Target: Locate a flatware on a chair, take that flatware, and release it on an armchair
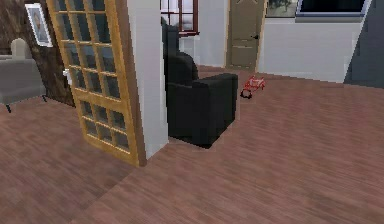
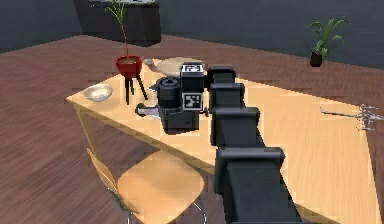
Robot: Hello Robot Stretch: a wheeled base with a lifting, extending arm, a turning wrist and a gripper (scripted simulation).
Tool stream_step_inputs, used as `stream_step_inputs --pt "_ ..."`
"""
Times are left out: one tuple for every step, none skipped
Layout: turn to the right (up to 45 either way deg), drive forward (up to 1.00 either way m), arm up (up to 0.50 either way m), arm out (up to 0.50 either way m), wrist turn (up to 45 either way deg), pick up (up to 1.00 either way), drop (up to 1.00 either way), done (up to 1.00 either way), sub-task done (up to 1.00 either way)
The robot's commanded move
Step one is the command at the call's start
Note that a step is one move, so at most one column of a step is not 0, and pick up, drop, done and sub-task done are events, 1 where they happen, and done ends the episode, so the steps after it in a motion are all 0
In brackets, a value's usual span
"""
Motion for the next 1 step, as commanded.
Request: stream_step_inputs --pt "0.0 0.0 0.0 0.0 -45.0 0.0 0.0 0.0 0.0"
